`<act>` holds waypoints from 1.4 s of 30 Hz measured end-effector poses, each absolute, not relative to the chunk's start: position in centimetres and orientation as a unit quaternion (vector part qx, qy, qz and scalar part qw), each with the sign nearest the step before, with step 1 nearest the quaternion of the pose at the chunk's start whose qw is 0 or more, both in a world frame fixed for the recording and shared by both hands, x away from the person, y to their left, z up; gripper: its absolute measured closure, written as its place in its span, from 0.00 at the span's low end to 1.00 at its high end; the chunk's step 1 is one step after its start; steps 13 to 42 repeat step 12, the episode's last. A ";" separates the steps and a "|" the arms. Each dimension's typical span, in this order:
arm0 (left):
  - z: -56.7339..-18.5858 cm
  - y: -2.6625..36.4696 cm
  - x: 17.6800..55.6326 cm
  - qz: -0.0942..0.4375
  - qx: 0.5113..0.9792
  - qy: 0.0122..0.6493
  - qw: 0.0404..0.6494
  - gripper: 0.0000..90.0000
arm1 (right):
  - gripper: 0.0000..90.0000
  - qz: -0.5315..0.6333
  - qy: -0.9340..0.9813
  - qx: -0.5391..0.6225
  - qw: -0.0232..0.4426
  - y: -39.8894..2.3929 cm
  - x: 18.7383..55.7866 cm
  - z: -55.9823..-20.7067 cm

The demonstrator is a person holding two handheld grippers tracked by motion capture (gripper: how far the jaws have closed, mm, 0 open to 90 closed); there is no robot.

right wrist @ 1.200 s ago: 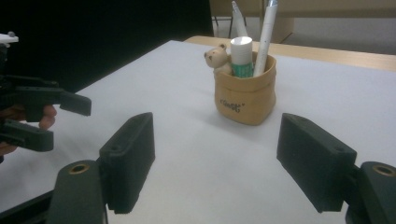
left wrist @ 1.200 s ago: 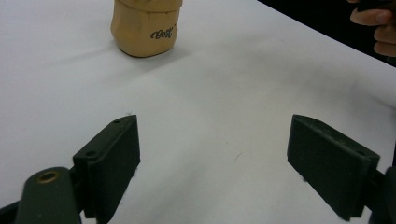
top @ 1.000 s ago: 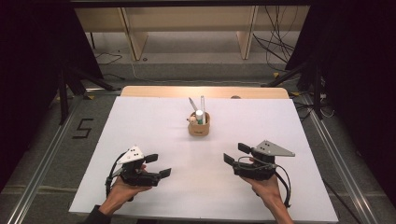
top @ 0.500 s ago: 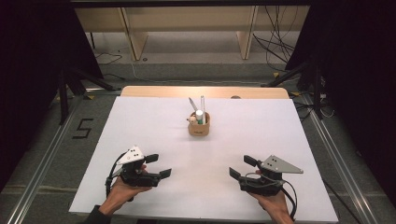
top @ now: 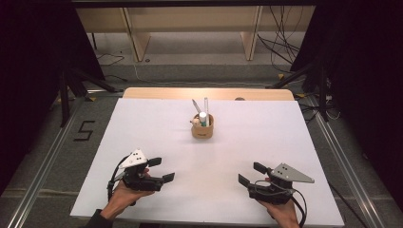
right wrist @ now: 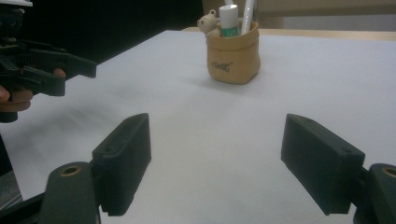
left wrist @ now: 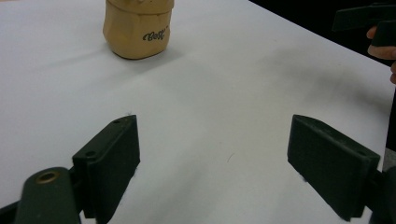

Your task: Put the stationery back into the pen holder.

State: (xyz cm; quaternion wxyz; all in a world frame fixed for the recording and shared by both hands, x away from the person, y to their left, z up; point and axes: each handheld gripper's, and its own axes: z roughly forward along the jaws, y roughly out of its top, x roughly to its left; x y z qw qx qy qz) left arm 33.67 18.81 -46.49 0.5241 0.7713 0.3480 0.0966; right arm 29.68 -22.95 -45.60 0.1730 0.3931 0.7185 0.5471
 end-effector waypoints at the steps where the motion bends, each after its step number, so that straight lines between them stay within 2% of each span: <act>1: -46.5 18.8 33.7 0.097 0.771 0.348 0.524 0.18 | 0.28 0.547 0.718 0.394 0.173 -23.0 29.7 -45.6; 42: -46.5 18.7 33.7 0.097 0.771 0.347 0.525 0.18 | 0.27 0.544 0.718 0.397 0.174 -22.9 29.7 -45.7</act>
